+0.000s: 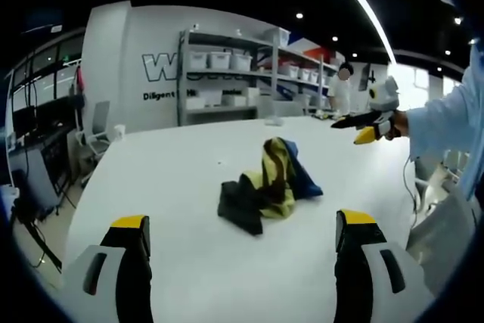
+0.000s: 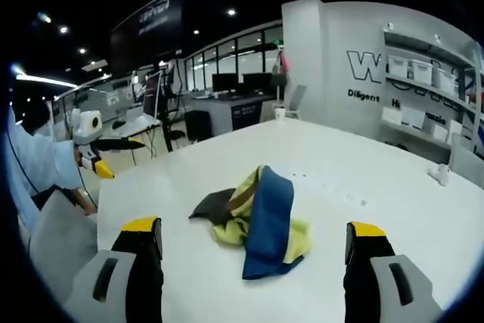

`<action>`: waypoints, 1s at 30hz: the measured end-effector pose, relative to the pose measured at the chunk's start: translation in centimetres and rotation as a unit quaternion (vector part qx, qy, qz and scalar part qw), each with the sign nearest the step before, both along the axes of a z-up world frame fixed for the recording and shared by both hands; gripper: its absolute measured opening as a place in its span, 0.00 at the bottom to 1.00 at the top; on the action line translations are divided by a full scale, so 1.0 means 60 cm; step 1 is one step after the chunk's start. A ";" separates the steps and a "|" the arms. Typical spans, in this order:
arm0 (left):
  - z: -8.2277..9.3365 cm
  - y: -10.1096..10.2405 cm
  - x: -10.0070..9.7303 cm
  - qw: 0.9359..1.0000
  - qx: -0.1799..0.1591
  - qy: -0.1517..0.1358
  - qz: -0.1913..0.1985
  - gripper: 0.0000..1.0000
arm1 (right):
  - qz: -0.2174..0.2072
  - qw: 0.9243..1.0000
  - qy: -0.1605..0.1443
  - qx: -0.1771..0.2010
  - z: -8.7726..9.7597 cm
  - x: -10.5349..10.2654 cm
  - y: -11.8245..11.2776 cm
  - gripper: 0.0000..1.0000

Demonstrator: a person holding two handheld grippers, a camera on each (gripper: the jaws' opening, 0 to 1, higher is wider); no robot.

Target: Fold the garment on the visible template until the final outline fits inside the template.

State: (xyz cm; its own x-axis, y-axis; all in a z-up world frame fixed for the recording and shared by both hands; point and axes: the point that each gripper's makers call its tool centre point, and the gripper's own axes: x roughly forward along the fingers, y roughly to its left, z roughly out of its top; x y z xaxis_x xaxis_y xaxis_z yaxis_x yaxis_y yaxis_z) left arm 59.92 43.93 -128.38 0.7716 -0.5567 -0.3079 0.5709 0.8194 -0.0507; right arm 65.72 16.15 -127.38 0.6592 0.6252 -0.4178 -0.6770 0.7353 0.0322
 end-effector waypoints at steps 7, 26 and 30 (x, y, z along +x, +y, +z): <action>0.001 0.000 -0.003 1.000 -0.003 0.003 -0.006 0.99 | 0.018 1.000 0.009 -0.008 -0.005 0.005 0.007 0.97; -0.010 0.010 -0.004 1.000 -0.002 0.008 -0.006 0.99 | 0.043 0.998 0.024 -0.027 -0.008 0.051 0.024 0.80; -0.011 0.013 -0.002 1.000 -0.001 0.008 -0.004 0.99 | 0.048 0.998 0.025 -0.029 -0.010 0.061 0.028 0.77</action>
State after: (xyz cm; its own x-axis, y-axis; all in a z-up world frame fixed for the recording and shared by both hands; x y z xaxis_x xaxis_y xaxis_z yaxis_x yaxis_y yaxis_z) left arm 59.79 44.72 -129.04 0.7615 -0.5637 -0.3199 0.5769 0.8145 -0.0618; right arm 69.37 17.82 -127.96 0.5755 0.6575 -0.4863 -0.7426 0.6692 0.0260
